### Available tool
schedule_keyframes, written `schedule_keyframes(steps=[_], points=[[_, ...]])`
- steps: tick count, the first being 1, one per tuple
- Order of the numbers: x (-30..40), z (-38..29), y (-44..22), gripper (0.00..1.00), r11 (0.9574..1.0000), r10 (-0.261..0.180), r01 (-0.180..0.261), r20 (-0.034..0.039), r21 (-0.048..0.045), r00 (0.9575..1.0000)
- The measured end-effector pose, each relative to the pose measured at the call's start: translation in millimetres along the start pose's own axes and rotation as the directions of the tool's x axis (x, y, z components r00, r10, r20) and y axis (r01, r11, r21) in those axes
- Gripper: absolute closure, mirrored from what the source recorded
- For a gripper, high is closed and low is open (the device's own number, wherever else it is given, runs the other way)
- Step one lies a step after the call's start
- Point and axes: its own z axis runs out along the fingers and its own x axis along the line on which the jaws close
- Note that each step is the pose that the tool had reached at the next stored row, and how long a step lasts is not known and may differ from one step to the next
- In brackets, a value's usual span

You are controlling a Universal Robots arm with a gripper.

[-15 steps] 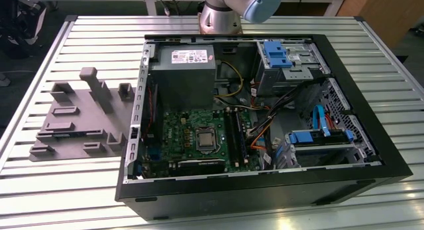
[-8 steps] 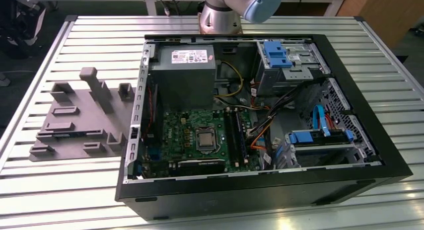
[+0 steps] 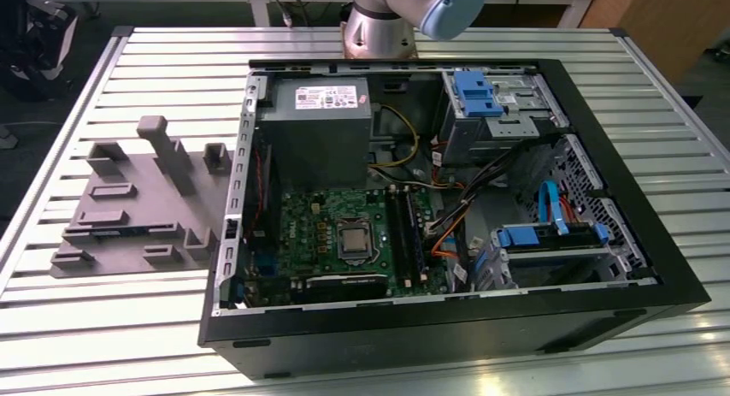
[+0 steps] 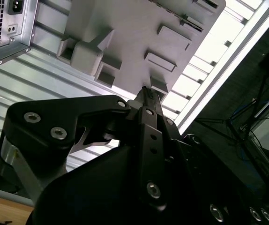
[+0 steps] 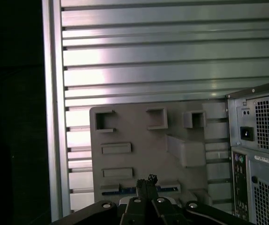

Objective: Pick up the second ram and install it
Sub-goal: 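Reach for the second ram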

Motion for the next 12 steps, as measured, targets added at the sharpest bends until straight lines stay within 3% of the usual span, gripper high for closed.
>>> schedule_keyframes(steps=[12], points=[[-0.1,-0.2,-4.1,0.89,1.0000,0.000,0.000,0.0000,0.0000,1.0000]])
